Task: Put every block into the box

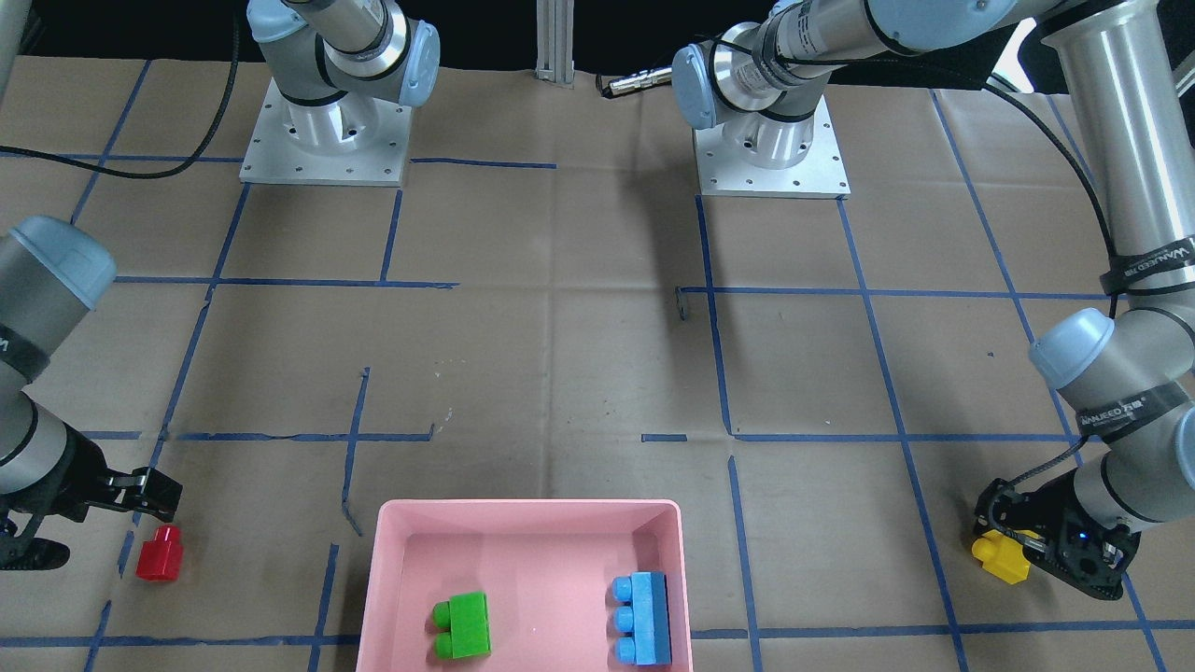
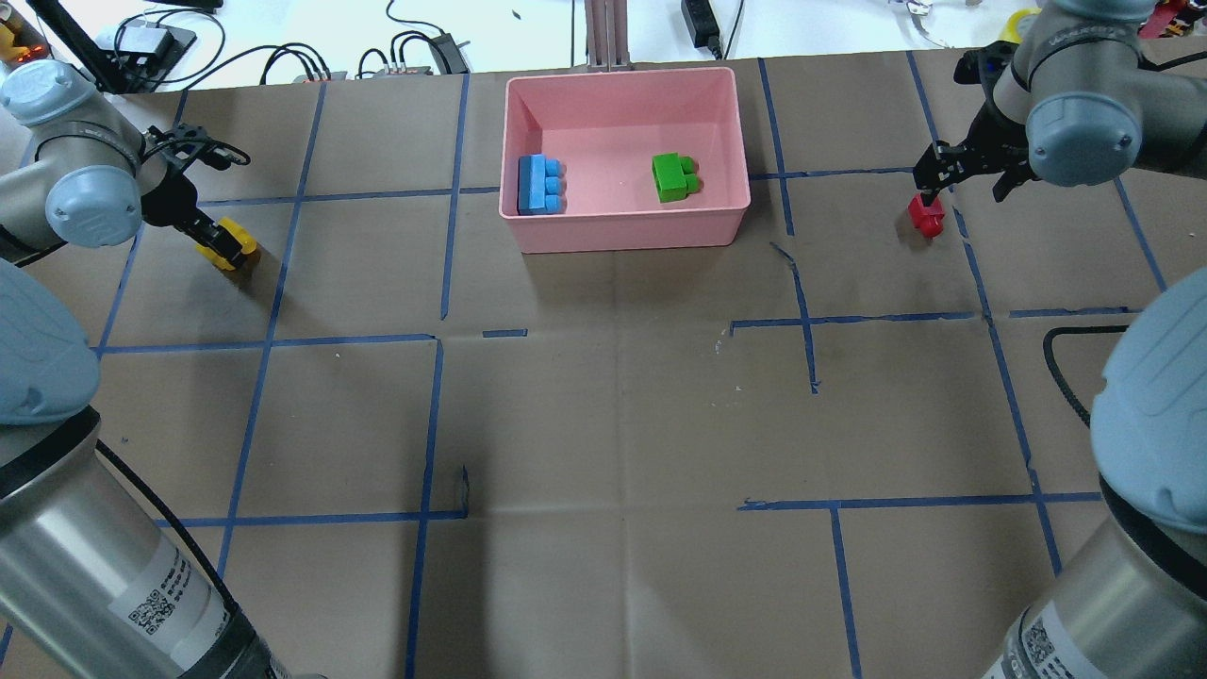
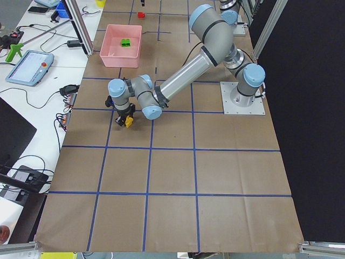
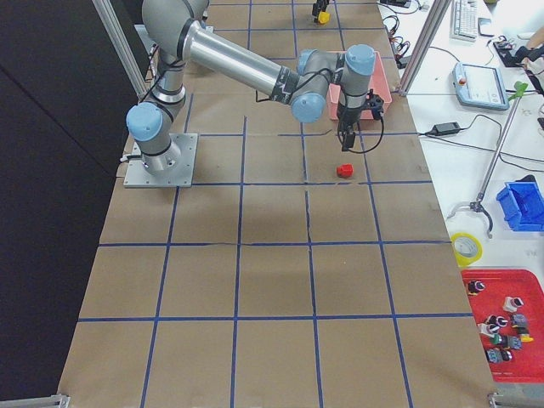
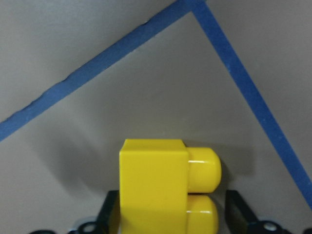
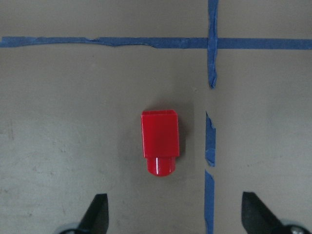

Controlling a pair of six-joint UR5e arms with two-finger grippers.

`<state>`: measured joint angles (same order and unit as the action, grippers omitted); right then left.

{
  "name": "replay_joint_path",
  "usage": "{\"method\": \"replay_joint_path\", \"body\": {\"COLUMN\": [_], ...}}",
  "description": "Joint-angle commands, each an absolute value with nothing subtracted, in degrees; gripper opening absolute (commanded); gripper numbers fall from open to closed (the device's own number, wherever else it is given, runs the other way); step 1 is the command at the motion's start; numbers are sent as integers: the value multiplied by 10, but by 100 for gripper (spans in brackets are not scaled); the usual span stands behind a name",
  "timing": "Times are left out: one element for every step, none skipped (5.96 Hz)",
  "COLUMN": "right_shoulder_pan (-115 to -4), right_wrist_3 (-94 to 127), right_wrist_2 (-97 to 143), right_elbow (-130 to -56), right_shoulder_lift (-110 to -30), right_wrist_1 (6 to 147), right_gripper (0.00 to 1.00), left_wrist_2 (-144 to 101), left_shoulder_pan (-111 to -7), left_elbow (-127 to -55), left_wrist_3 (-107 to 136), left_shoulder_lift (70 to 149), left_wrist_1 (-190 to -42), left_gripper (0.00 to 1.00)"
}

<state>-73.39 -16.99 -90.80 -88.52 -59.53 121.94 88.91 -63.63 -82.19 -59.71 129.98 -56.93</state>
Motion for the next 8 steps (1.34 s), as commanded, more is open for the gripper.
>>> {"method": "replay_joint_path", "body": {"right_shoulder_pan": [-736,-737,-737,-737,-737,-737,-737,-737], "right_wrist_3": [-170,-170,-170,-171,-171,-171,-171,-171], "right_wrist_2": [-897,-895,-894,-894,-894,-892,-891,-891], "right_elbow": [-888,-891,-891,-891,-890,-889,-882,-880], "right_shoulder_lift": [-562,-552,-547,-540,-535,-534,-532,-529], "right_wrist_1": [1268,1280,1281,1281,1281,1281,1281,1294], "right_gripper": [95,96,96,94,89,89,87,85], "left_wrist_2": [889,889,889,889,890,890,883,869], "left_shoulder_pan": [-636,-636,-636,-638,-656,-692,-735,-782], "left_elbow": [-817,-808,-773,-717,-643,-589,-581,-579], "left_wrist_3": [-598,-594,-593,-578,-561,-503,-404,-269], "left_shoulder_lift": [1297,1282,1262,1253,1252,1258,1262,1264], "left_wrist_1": [-570,-571,-598,-677,-757,-802,-803,-802], "left_gripper": [26,18,15,14,14,14,14,14]}}
